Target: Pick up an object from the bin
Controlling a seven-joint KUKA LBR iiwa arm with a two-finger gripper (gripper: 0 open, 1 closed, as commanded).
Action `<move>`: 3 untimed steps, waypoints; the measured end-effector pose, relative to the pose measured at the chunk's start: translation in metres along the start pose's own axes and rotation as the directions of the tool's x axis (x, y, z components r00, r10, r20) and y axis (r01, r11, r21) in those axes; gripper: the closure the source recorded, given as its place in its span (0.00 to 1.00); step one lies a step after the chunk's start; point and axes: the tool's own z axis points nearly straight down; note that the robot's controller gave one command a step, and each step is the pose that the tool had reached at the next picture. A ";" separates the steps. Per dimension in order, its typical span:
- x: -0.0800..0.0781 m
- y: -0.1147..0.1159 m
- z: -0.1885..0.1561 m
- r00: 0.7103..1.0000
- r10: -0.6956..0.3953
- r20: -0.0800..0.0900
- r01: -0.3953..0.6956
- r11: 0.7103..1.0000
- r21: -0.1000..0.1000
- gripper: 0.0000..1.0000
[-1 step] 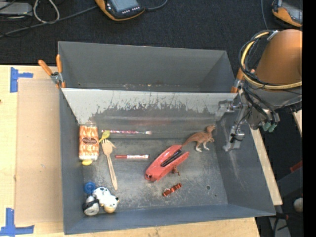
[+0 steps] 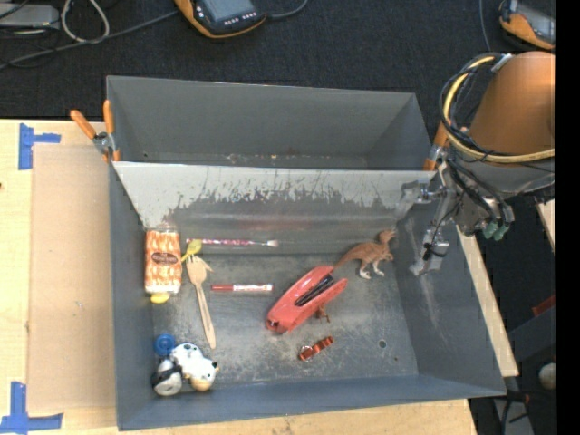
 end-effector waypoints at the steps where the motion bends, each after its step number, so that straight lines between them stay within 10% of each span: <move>1: -0.005 -0.020 0.070 0.997 0.072 0.004 -0.072 0.997 0.000 0.00; 2: -0.014 0.050 0.080 0.999 -0.042 0.008 0.042 0.999 0.001 0.00; 3: -0.017 0.028 0.155 0.998 -0.069 -0.005 0.069 0.998 0.000 0.00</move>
Offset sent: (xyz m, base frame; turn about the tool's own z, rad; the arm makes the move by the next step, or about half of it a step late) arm 0.0167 0.0639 -0.0785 -0.0564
